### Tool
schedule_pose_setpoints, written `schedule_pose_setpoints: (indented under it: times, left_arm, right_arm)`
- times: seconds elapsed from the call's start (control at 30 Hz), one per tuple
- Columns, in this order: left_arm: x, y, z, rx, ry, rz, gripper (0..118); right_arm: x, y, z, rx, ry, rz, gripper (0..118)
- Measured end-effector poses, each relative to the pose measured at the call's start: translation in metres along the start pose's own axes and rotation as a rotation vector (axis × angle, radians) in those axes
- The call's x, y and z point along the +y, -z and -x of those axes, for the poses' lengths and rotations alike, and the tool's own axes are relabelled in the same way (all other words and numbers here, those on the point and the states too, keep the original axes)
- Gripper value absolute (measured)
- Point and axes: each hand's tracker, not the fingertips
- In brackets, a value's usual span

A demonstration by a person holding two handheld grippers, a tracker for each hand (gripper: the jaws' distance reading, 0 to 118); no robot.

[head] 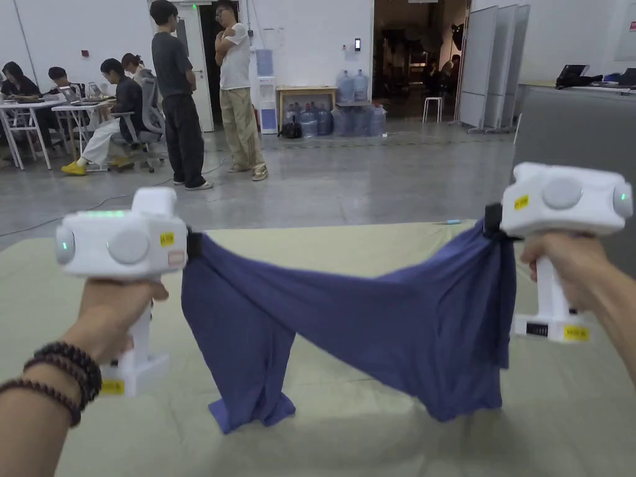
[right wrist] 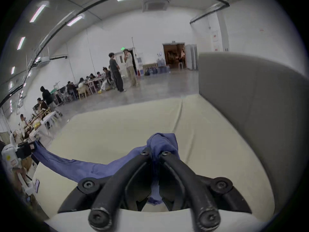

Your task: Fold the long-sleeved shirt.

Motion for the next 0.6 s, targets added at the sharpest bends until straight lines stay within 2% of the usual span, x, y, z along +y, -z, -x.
schedule_pose_setpoints:
  times: [0.13,0.37,0.53,0.6]
  left_arm:
    - [-0.048,-0.006,0.006,-0.021,-0.014,0.023,0]
    - [-0.144,-0.090,0.006,-0.090,0.025,0.010,0]
    - [-0.243,-0.143,-0.006,-0.130,0.065,0.109,0]
    - [-0.280,-0.156,-0.009,-0.148,0.079,0.158,0]
  right_arm:
    - [-0.051,-0.002,-0.009,-0.001,-0.022,0.027,2]
    - [-0.153,-0.085,-0.018,0.057,-0.252,0.058,2]
    - [-0.250,-0.136,-0.035,0.068,-0.267,0.192,2]
    - [-0.288,-0.143,-0.046,0.072,-0.299,0.257,2]
